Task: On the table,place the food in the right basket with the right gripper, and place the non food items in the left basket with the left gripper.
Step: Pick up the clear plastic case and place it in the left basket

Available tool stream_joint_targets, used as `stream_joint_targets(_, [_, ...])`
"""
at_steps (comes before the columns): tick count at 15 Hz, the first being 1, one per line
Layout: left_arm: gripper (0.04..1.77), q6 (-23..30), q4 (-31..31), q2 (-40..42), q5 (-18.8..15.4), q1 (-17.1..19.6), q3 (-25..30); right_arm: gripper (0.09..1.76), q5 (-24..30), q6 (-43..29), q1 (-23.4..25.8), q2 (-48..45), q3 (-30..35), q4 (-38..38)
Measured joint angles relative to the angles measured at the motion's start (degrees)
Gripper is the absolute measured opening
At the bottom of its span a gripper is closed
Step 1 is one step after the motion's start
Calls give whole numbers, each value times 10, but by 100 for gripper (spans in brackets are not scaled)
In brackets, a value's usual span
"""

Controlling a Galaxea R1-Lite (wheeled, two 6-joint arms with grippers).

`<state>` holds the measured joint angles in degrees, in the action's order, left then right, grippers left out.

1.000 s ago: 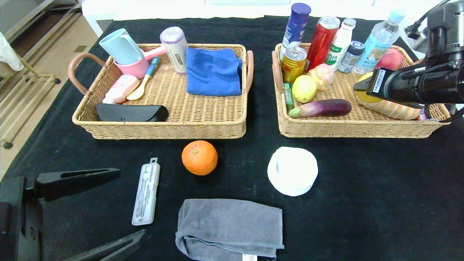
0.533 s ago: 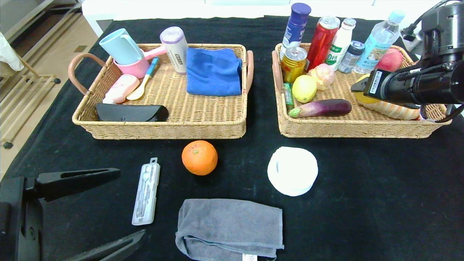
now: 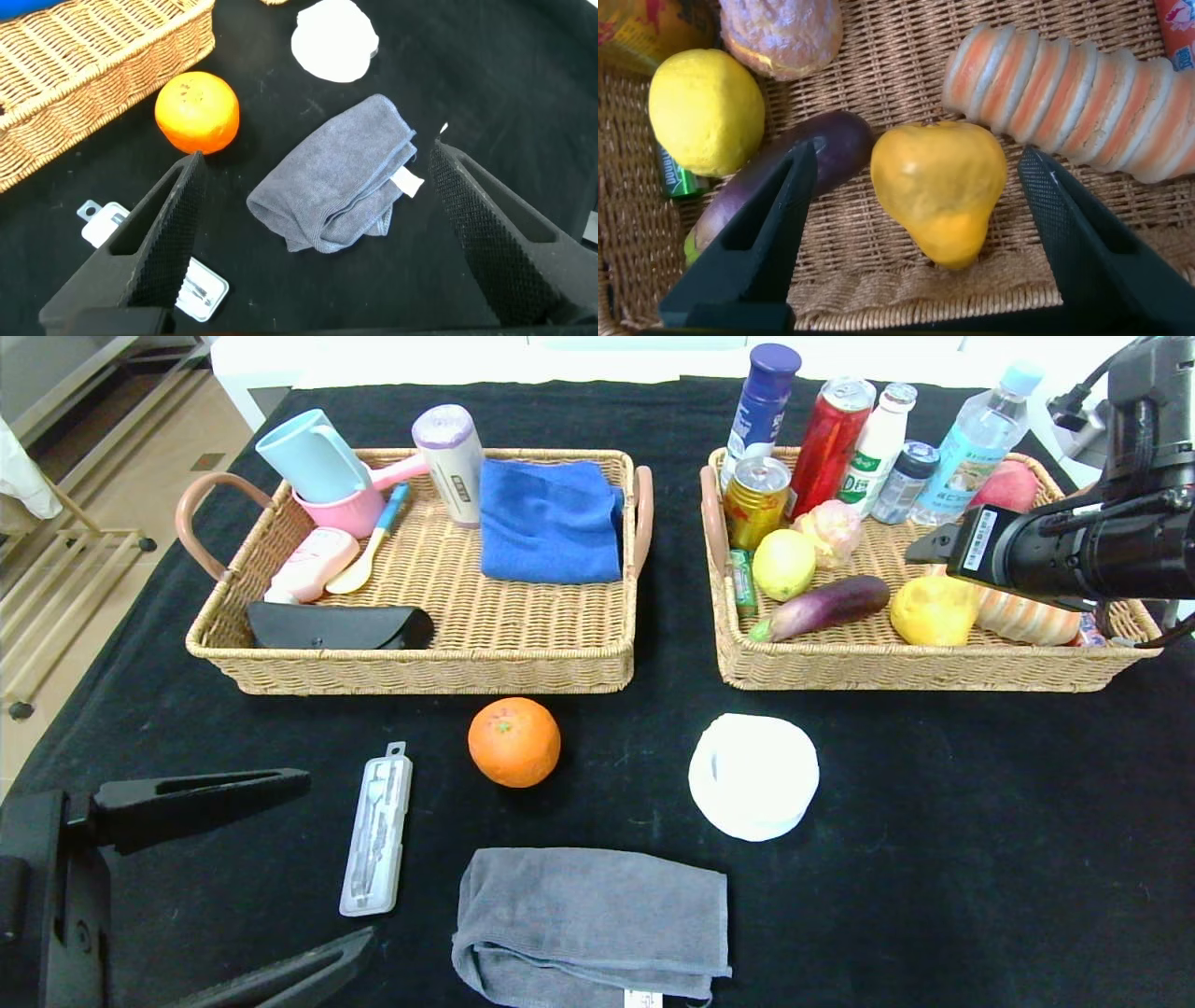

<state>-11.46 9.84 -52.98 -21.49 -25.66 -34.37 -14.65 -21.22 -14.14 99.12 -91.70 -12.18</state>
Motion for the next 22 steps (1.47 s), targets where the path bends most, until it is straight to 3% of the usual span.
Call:
stream_joint_targets(3, [172,0,-1,0,0,0,-1,162,2,1,-10,-26,20,0])
stream_joint_targets(7, [172,1,-3,-1,1,0,-5,165,89,58,-40,-110,117,10])
stream_joint_targets(12, [172,2,-7,-3,7,0,-7,168,171,135,-81,-208,329,197])
stream_joint_targets(14, [172,2,-5,-2,8,0,-8,169,245,173,-90,-243,405,245])
stream_joint_targets(18, [172,2,-8,-2,8,0,-8,170,343,223,-92,-287,502,331])
stream_joint_targets(22, [172,3,-10,-4,9,-1,-5,170,362,242,-90,-301,578,423])
